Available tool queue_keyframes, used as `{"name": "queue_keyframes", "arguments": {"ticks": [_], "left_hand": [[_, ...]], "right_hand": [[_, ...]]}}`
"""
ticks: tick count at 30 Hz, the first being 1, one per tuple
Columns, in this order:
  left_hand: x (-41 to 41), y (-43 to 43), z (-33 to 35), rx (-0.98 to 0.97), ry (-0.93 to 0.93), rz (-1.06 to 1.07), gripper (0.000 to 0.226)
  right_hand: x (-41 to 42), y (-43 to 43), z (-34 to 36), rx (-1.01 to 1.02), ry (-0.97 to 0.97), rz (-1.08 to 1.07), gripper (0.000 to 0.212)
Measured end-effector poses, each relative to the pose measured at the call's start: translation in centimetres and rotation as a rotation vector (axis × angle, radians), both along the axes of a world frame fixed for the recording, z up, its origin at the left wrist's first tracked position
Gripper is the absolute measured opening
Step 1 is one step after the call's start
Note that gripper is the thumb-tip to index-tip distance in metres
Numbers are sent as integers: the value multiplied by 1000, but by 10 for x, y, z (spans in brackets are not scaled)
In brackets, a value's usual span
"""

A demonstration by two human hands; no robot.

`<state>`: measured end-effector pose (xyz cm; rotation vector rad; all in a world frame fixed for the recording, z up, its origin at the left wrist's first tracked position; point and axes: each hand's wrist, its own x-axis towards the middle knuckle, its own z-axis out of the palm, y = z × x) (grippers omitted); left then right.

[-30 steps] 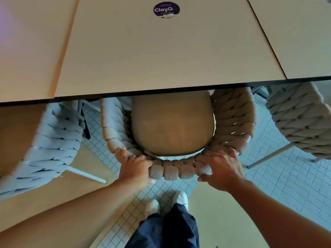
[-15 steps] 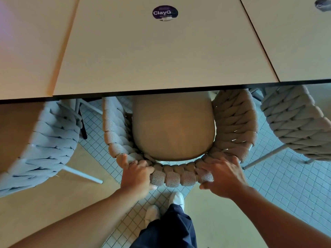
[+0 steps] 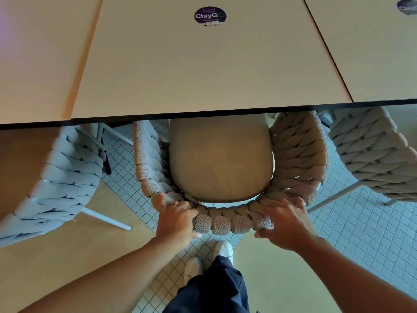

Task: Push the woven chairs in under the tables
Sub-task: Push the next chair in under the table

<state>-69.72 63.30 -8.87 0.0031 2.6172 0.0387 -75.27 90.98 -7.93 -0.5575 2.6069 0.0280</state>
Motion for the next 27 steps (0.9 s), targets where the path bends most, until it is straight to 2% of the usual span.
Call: {"name": "queue_keyframes", "arguments": {"ticks": [27], "left_hand": [[7,-13,1,60,-29,10,50]], "right_hand": [[20,-4,-4,-83,33,-54,69]]}}
